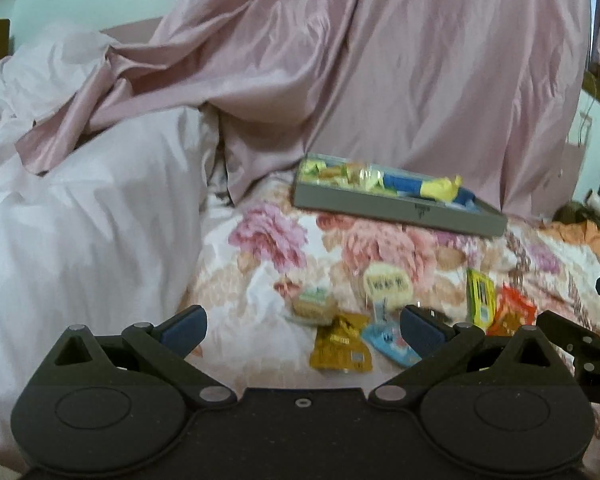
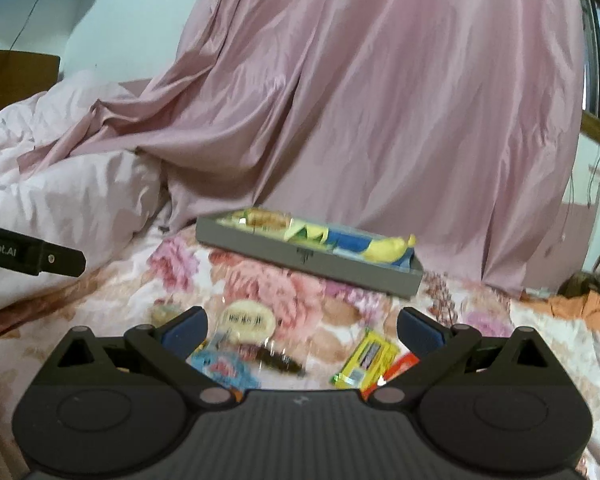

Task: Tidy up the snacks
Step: 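Raise both tools away from the tray back over the snacks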

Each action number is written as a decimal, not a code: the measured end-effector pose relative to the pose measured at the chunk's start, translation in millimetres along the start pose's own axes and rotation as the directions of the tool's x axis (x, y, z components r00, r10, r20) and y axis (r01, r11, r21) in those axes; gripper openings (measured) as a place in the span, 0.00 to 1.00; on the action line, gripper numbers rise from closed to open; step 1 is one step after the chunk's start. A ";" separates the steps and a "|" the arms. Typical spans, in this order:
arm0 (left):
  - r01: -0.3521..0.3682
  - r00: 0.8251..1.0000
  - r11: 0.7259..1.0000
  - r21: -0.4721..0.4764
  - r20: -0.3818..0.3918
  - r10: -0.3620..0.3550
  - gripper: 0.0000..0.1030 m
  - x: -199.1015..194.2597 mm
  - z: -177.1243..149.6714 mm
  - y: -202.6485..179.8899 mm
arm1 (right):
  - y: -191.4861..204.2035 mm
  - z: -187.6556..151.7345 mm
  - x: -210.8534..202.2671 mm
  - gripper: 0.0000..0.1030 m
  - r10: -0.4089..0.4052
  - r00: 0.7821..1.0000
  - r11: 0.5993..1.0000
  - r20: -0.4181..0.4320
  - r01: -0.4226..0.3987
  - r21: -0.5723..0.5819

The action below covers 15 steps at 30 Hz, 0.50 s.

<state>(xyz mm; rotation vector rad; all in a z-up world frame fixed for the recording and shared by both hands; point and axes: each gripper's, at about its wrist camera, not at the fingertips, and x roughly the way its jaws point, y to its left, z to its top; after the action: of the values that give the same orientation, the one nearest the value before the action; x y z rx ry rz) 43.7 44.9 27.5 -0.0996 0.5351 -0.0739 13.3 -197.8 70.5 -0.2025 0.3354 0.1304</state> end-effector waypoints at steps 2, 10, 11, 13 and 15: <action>0.001 1.000 1.000 0.004 -0.018 -0.001 0.99 0.4 -2.3 -1.3 | -0.3 -3.0 -0.8 1.00 0.003 1.000 1.000 -0.026 -0.003 0.007; -0.013 0.988 0.999 0.037 -0.154 0.019 0.99 18.8 -3.6 -5.4 | -1.0 -16.3 11.7 1.00 0.044 0.983 0.998 -0.175 -0.038 0.042; -0.013 0.985 0.999 0.044 -0.169 0.021 0.99 21.7 -3.7 -6.1 | -0.2 -18.2 15.4 1.00 0.053 0.978 0.998 -0.202 -0.045 0.043; -0.012 0.980 0.998 0.054 -0.199 0.022 0.99 27.3 -3.5 -8.2 | 1.1 -21.9 21.4 1.00 0.069 0.967 0.997 -0.246 -0.059 0.047; -0.009 0.973 0.998 0.064 -0.229 0.023 0.99 33.7 -2.7 -9.7 | 2.8 -24.2 26.3 1.00 0.078 0.958 0.997 -0.275 -0.068 0.049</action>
<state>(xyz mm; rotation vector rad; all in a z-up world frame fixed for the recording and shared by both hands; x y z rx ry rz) 70.8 31.8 9.2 -0.0257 0.7640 -0.0871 30.0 -197.8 38.8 -0.1695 0.6247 0.1689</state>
